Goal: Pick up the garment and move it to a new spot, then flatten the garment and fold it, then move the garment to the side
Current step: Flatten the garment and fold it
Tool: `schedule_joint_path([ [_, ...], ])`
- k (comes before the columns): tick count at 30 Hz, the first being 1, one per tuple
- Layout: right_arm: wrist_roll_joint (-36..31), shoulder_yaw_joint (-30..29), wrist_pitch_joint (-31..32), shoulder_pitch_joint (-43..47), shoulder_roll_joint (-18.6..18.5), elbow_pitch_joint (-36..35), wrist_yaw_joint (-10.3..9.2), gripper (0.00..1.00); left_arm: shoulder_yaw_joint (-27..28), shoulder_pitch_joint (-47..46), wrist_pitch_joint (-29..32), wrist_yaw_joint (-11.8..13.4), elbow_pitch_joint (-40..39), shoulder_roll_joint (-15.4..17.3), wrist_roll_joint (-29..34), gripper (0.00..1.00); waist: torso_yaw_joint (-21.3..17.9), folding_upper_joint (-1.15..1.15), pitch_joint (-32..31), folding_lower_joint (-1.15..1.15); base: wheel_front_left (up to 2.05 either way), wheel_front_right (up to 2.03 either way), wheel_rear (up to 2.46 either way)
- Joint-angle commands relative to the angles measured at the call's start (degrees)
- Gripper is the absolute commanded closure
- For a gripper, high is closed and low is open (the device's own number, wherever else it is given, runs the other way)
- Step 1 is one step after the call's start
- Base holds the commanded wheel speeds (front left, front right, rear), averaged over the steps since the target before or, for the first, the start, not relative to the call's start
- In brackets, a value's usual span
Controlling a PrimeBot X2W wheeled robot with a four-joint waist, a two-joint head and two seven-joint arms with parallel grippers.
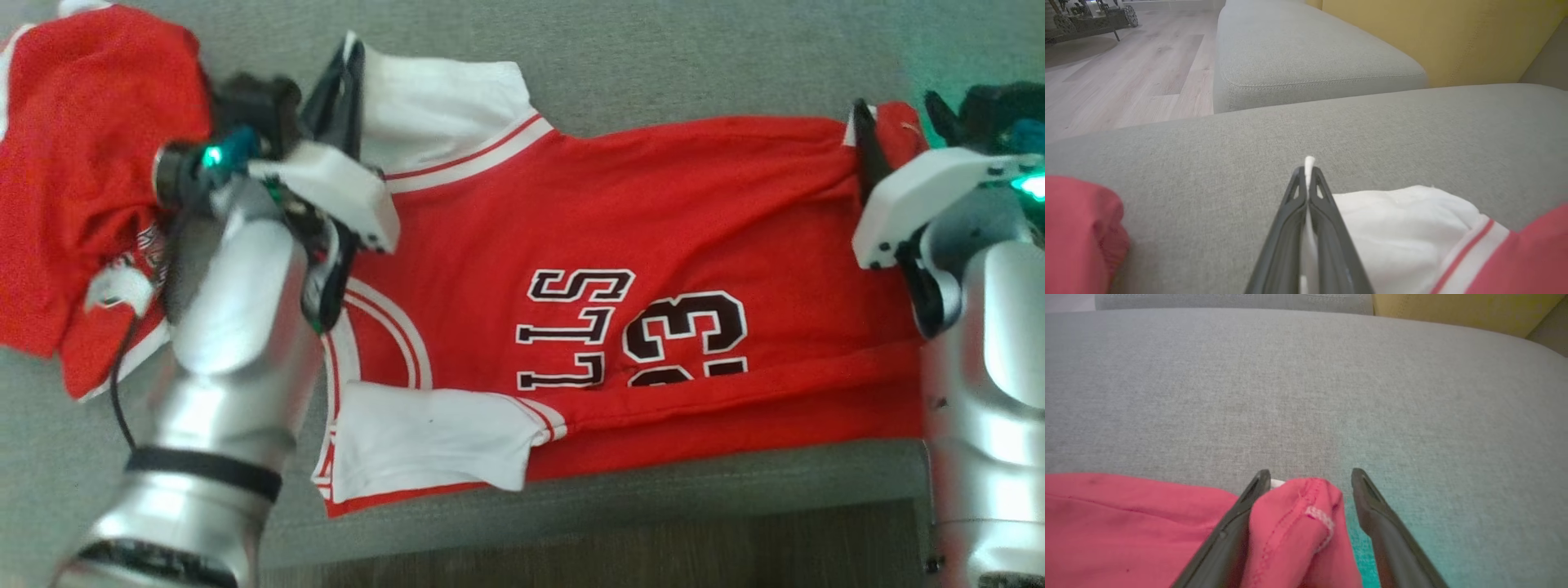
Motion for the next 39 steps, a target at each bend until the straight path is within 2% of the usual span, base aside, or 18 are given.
schedule_joint_path([
  [1,-0.61,0.35,0.48,0.73,0.14,-2.19,-0.02,0.0,1.84,-0.25,-0.68,0.45,-3.05,1.32,0.5,1.0,0.58,0.0,-0.3,0.0,0.0,0.0,0.0],
  [5,-1.99,-1.8,1.58,1.31,-0.03,-2.68,-0.02,0.0,1.87,3.9,-0.68,1.09,-8.04,1.03,0.79,1.0,1.63,0.0,-0.85,0.0,0.0,0.0,0.0],
  [9,-3.14,-2.97,2.82,1.81,-0.16,-3.06,-0.02,0.0,1.77,6.14,-0.68,1.34,-9.84,0.88,0.83,1.0,1.99,0.0,-1.63,0.0,0.0,0.0,0.0],
  [18,-6.71,-7.03,6.13,2.31,-1.1,-3.99,-0.02,0.0,1.72,6.45,-0.68,1.61,-11.01,0.69,0.46,1.0,2.17,0.0,-2.02,0.0,0.0,0.0,0.0],
  [39,-9.02,-15.42,10.39,3.23,-1.95,-6.73,-0.02,0.0,1.45,6.34,-0.69,2.16,-11.77,0.42,-0.29,1.0,2.48,0.0,-2.99,0.0,0.0,0.0,0.0],
])
